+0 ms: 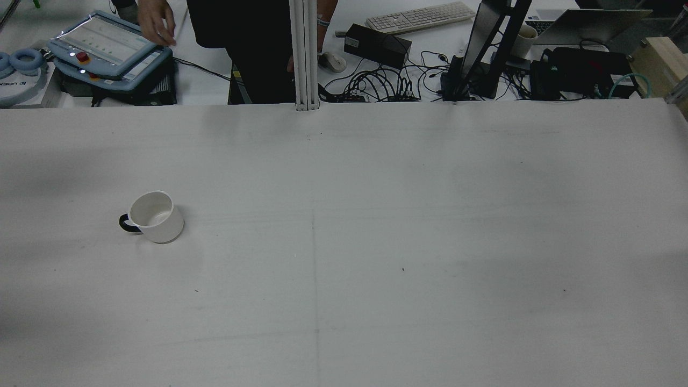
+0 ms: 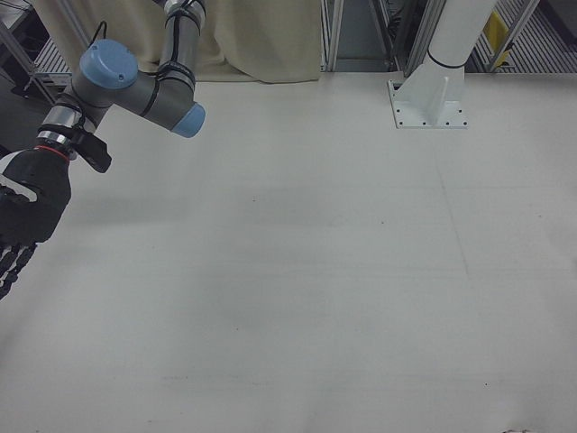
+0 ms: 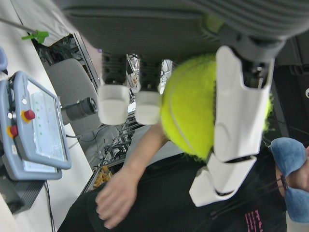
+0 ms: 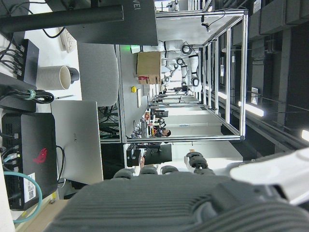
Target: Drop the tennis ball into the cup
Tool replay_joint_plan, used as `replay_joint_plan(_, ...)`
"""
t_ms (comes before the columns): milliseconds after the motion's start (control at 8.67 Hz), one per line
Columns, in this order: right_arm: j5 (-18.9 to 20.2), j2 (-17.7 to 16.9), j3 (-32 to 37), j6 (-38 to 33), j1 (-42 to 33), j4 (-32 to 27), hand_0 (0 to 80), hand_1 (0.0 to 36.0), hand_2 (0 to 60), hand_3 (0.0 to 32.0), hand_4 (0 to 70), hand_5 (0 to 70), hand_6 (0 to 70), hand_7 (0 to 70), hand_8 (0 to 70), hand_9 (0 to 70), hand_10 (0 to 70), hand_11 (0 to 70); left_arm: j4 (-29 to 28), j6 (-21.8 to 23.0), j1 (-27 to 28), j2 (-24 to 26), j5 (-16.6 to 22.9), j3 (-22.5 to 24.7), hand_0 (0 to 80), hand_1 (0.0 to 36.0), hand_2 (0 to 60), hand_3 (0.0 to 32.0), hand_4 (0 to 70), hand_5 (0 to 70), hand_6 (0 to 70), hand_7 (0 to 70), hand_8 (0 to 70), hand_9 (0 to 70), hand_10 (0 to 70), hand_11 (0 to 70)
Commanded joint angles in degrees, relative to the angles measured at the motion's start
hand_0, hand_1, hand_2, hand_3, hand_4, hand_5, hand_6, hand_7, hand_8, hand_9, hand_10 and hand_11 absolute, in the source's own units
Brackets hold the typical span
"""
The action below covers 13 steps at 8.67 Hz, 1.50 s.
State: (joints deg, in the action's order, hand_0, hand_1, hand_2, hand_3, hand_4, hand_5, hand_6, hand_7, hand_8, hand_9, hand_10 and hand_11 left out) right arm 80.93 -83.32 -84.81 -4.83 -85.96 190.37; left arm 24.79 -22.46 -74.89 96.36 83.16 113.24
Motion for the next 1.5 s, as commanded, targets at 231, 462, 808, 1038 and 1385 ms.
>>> replay_joint_plan(231, 0.0, 0.0, 0.0, 0.0, 0.0, 0.0, 0.0, 0.0, 0.0, 0.0, 0.0, 0.0, 0.0, 0.0, 0.0, 0.0, 0.0, 0.0, 6.8, 1.8, 17.8, 5.3, -1.1, 3.2, 59.5, 36.0, 60.0, 0.0, 70.0, 63.5, 70.0, 70.0, 70.0, 70.0, 67.2, 70.0)
replay_joint_plan(462, 0.0, 0.0, 0.0, 0.0, 0.0, 0.0, 0.0, 0.0, 0.0, 0.0, 0.0, 0.0, 0.0, 0.0, 0.0, 0.0, 0.0, 0.0, 8.3, 1.8, 24.4, 7.3, -4.4, 2.8, 59.6, 36.0, 60.0, 0.0, 70.0, 57.4, 70.0, 70.0, 70.0, 70.0, 66.3, 70.0)
replay_joint_plan(808, 0.0, 0.0, 0.0, 0.0, 0.0, 0.0, 0.0, 0.0, 0.0, 0.0, 0.0, 0.0, 0.0, 0.0, 0.0, 0.0, 0.0, 0.0, 8.4, 1.8, 28.0, 7.4, -6.2, 1.4, 59.6, 36.0, 60.0, 0.0, 70.0, 57.3, 70.0, 70.0, 70.0, 70.0, 64.7, 70.0)
replay_joint_plan(1038, 0.0, 0.0, 0.0, 0.0, 0.0, 0.0, 0.0, 0.0, 0.0, 0.0, 0.0, 0.0, 0.0, 0.0, 0.0, 0.0, 0.0, 0.0, 8.6, 1.9, 27.9, 7.1, -6.1, 1.3, 59.8, 36.0, 60.0, 0.0, 66.1, 70.0, 70.0, 70.0, 70.0, 70.0, 63.5, 70.0)
replay_joint_plan(1385, 0.0, 0.0, 0.0, 0.0, 0.0, 0.0, 0.0, 0.0, 0.0, 0.0, 0.0, 0.0, 0.0, 0.0, 0.0, 0.0, 0.0, 0.0, 5.4, 2.1, 27.8, 6.7, -5.5, 1.4, 80.0, 36.0, 60.0, 0.0, 31.3, 58.6, 70.0, 61.7, 42.6, 49.7, 25.3, 39.8)
